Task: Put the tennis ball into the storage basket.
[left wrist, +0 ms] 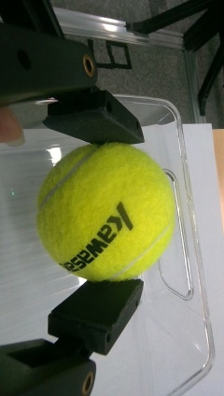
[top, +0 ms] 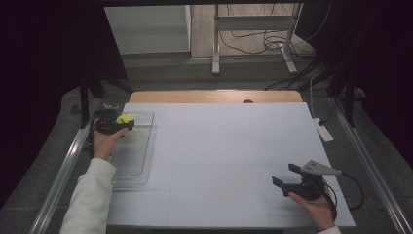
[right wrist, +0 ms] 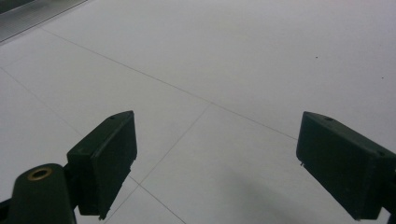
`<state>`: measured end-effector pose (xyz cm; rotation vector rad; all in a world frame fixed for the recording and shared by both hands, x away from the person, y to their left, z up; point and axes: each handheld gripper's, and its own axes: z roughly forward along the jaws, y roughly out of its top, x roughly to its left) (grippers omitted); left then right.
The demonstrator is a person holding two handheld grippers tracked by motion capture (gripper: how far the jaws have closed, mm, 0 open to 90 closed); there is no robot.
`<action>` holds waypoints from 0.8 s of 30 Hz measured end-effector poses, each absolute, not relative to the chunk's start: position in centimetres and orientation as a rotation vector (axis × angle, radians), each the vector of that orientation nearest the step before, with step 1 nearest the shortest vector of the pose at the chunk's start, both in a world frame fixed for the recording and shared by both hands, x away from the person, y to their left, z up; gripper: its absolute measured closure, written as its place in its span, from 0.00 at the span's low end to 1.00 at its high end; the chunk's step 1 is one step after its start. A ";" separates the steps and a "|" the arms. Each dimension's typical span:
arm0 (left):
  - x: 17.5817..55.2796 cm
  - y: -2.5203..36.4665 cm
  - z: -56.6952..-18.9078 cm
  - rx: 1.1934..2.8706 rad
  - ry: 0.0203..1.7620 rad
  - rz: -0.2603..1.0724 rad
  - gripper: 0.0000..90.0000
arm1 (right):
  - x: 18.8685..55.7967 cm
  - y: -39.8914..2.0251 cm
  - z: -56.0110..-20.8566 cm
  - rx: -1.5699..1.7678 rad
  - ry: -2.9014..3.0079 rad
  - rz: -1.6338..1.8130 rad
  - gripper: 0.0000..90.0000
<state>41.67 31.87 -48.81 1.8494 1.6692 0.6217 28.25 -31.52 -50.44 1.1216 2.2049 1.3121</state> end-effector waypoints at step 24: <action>42.1 31.9 -49.6 1.905 1.713 0.610 0.30 | 28.3 -31.5 -50.4 1.123 2.205 1.311 0.14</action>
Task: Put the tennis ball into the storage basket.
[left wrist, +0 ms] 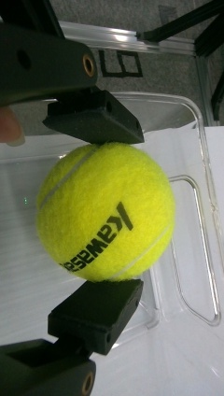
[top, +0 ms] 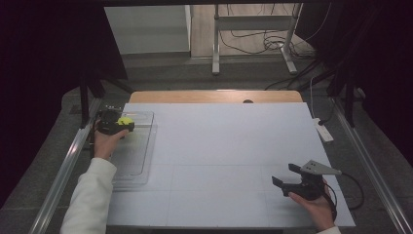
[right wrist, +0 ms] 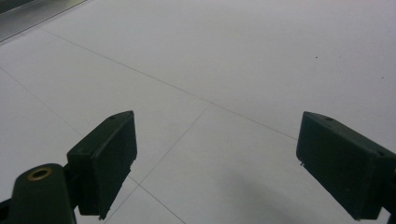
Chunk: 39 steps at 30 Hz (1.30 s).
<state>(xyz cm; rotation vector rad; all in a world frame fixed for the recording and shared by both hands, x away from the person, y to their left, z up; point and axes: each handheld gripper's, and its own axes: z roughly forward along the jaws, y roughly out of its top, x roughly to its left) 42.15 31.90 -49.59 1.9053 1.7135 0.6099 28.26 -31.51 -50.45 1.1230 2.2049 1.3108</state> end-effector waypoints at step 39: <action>42.5 31.1 -50.1 2.014 1.708 0.654 0.29 | 28.3 -31.5 -50.5 1.121 2.208 1.311 0.14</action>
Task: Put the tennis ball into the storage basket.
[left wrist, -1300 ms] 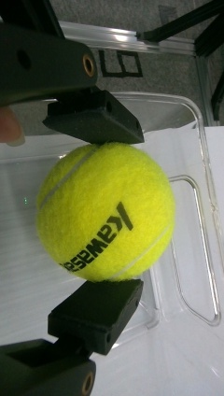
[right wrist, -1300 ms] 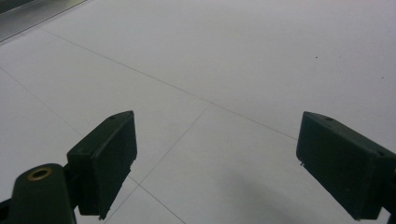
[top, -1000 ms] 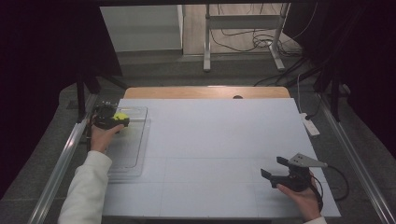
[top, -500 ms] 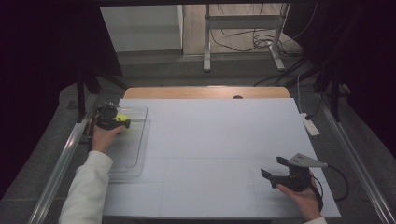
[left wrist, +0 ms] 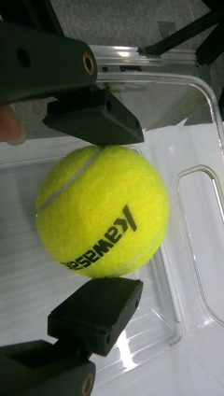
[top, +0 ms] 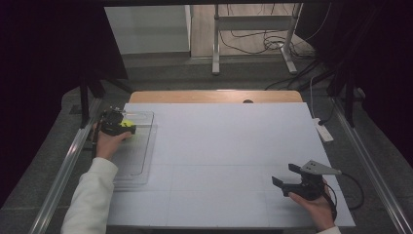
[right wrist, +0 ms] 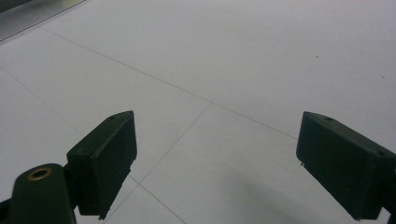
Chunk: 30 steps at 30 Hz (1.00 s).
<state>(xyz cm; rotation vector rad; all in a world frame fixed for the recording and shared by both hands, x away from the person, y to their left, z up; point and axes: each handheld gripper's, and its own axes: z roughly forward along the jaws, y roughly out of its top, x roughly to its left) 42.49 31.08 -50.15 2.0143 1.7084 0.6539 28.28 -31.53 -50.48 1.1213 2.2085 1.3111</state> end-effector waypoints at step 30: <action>39.8 31.1 -46.9 1.799 1.492 0.554 0.15 | 28.3 -31.9 -50.6 1.136 2.206 1.320 0.14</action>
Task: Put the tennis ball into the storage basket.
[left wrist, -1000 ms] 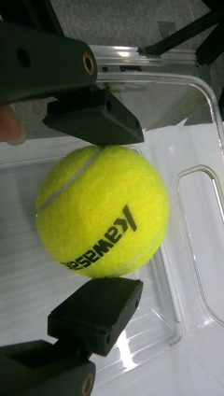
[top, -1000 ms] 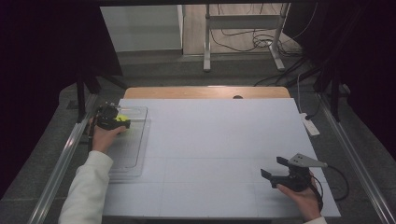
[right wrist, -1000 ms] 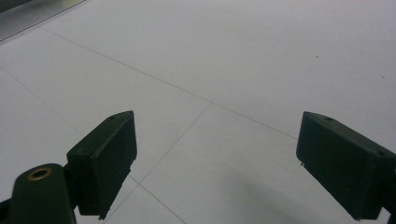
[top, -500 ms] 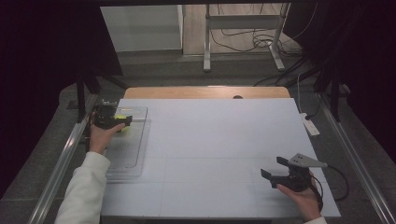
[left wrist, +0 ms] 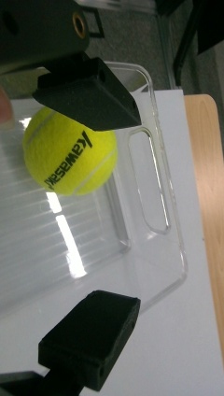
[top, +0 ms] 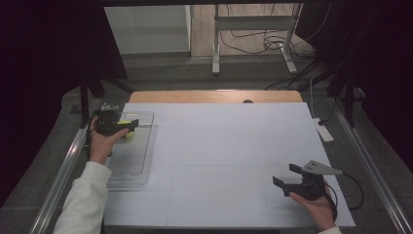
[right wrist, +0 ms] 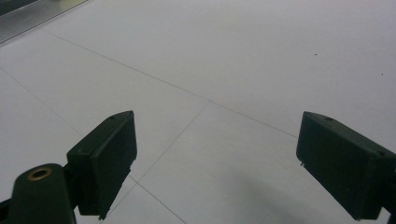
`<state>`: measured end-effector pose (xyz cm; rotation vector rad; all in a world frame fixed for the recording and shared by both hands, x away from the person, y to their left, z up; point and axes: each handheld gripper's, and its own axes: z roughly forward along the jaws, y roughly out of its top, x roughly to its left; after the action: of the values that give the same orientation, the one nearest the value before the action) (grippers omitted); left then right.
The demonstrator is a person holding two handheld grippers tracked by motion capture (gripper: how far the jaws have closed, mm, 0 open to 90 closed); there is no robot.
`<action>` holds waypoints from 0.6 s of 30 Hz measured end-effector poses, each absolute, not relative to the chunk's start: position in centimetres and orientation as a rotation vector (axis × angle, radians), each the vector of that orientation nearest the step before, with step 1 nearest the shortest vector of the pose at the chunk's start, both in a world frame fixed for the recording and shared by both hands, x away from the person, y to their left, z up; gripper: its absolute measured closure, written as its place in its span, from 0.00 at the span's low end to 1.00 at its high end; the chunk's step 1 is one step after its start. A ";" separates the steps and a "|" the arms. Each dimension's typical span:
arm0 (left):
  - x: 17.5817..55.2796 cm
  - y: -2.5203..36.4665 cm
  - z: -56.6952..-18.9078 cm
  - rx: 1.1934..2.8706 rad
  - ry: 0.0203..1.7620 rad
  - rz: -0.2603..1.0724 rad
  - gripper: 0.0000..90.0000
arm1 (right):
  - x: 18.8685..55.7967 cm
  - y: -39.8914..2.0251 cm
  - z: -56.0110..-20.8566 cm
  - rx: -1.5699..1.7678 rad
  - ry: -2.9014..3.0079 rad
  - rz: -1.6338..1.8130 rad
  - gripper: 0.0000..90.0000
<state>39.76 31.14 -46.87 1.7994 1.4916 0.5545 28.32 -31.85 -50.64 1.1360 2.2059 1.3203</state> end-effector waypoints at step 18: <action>36.4 28.9 -45.2 1.793 1.318 0.542 0.15 | 27.7 -32.2 -50.5 1.141 2.192 1.319 0.14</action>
<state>36.41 28.88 -45.25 1.7929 1.3183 0.5415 27.70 -32.20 -50.47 1.1412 2.1915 1.3191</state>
